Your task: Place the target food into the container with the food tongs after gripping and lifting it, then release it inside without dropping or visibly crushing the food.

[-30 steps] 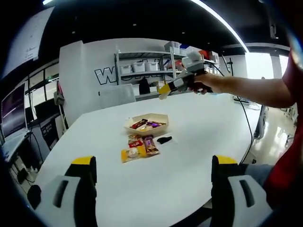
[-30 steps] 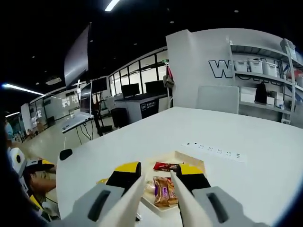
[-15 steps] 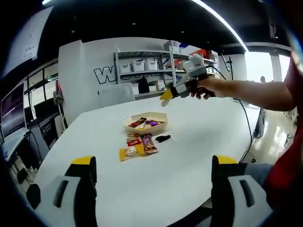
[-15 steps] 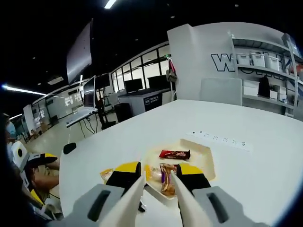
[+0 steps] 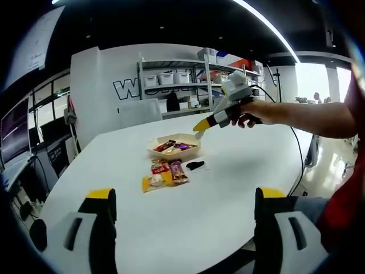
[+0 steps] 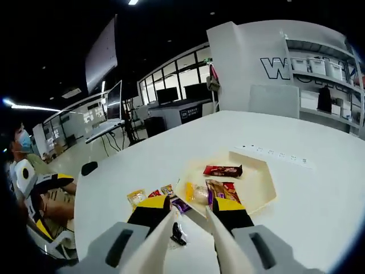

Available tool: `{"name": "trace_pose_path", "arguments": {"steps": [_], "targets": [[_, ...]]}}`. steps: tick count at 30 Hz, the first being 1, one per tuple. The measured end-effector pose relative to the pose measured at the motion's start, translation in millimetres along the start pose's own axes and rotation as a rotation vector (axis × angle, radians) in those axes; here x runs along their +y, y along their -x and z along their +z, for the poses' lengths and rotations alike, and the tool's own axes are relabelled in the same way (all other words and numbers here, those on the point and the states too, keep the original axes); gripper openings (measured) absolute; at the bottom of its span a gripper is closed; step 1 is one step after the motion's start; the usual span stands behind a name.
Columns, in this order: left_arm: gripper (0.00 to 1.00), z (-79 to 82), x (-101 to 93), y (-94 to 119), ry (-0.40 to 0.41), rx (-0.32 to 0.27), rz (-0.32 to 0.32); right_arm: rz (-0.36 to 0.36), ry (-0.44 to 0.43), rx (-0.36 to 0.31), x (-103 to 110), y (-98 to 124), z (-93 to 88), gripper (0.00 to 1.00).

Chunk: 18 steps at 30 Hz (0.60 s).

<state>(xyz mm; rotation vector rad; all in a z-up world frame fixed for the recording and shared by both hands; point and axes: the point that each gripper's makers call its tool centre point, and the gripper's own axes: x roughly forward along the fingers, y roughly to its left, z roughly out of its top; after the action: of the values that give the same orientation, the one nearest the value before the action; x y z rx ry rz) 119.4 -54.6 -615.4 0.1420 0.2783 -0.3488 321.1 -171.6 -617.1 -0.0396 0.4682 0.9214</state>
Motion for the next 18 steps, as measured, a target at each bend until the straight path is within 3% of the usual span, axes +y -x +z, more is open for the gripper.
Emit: {"name": "trace_pose_path", "arguments": {"steps": [18], "targets": [[0.98, -2.1, 0.6, 1, -0.002, 0.007, -0.001, 0.048, 0.011, 0.057, 13, -19, -26.2, 0.25]]}}
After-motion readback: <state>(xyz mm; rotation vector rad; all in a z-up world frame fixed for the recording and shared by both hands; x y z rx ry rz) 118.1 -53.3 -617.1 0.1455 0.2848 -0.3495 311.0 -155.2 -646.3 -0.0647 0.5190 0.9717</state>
